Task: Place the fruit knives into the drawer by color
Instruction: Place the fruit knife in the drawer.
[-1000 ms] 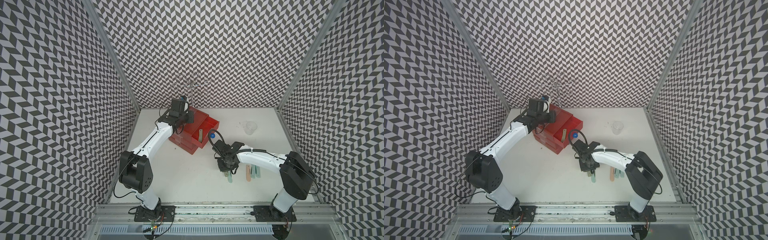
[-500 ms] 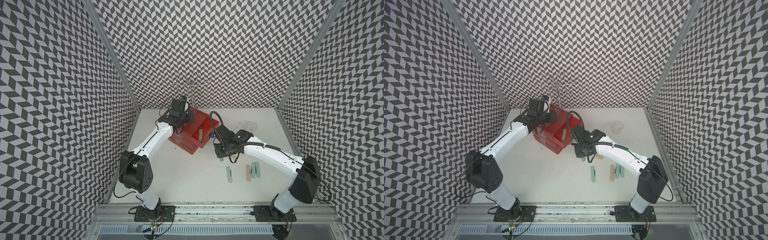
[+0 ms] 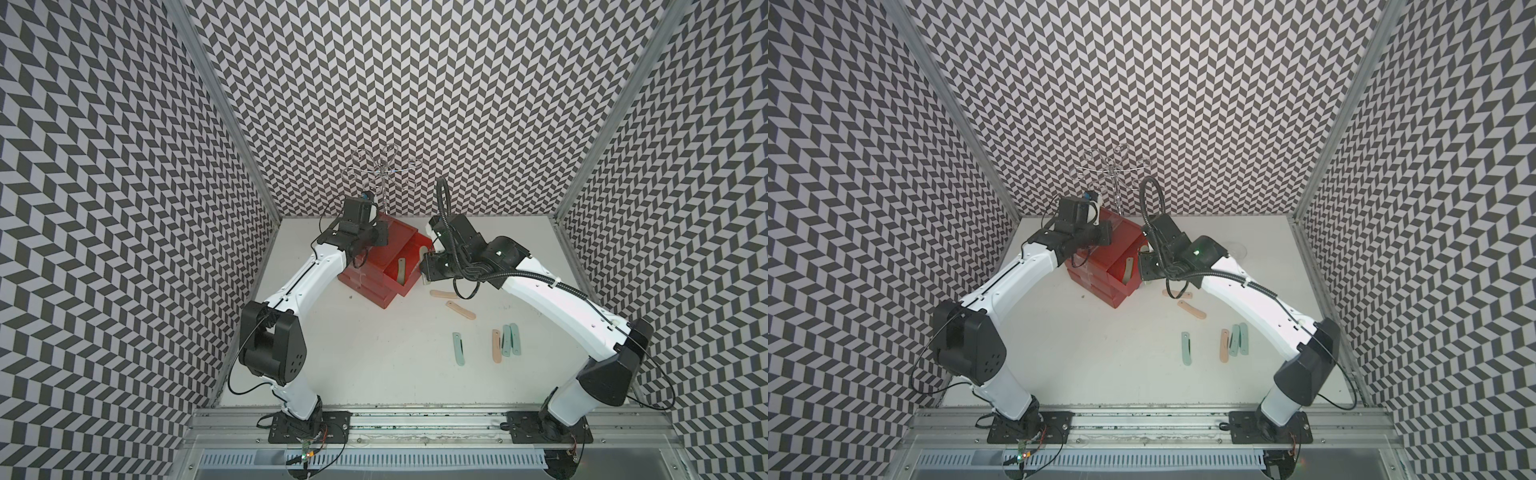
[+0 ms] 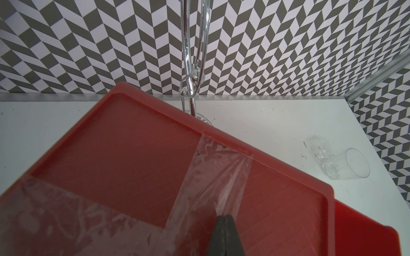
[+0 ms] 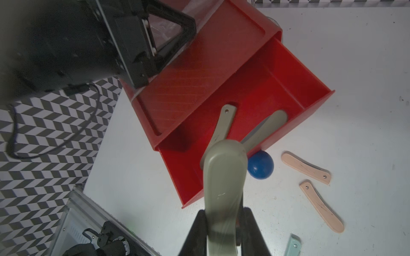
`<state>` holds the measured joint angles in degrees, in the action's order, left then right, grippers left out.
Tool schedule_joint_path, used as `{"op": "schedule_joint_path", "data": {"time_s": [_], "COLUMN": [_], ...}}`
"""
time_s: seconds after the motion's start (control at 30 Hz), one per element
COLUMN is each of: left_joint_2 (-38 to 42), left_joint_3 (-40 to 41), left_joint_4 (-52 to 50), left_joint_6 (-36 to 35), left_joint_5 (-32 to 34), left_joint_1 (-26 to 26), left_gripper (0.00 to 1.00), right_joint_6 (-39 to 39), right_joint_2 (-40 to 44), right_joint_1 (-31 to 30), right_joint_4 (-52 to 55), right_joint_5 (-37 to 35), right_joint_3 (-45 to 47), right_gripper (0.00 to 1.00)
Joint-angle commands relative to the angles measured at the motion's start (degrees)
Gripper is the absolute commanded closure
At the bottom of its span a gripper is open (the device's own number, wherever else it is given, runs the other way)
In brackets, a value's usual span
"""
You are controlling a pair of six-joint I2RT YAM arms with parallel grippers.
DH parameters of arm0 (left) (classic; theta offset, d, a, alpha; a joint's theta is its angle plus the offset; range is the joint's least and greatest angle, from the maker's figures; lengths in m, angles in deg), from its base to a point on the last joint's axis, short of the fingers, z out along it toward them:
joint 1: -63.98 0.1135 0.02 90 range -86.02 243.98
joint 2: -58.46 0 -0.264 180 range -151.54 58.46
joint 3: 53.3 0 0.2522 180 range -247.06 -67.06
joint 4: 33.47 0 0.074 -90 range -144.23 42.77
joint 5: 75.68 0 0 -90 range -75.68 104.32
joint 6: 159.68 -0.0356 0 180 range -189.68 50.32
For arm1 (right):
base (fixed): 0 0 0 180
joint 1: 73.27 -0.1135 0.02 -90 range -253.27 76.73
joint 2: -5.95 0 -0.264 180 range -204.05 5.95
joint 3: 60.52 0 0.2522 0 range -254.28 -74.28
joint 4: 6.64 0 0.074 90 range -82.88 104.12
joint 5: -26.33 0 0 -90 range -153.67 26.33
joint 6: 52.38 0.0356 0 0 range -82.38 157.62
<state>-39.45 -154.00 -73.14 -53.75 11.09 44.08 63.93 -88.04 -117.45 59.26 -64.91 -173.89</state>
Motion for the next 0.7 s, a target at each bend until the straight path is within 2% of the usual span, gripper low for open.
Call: {"op": "schedule_joint_path", "data": {"time_s": [0.0,0.27,0.67], "left_joint_2": [-4.8,-4.8,-4.8], "left_joint_3": [2.7,2.8,2.8], "left_joint_4": [-11.1,-11.1,-11.1], "left_joint_6": [-0.7,-0.8,-0.8], "left_joint_5": [2.1,2.0,2.0], "left_joint_1": [-0.1,-0.1,-0.1], "left_gripper": [1.0,1.0,1.0], "right_joint_6": [-0.4,1.9,2.4], "right_joint_2": [-1.6,-2.5,-7.2], "right_joint_1": [1.4,4.6,6.4], "right_joint_4": [-7.0,-18.8,-23.5], "right_joint_5": [2.6,9.9,14.0], "right_joint_3": [-1.2,2.2,4.8], "right_gripper": [0.84,0.84,0.84]}}
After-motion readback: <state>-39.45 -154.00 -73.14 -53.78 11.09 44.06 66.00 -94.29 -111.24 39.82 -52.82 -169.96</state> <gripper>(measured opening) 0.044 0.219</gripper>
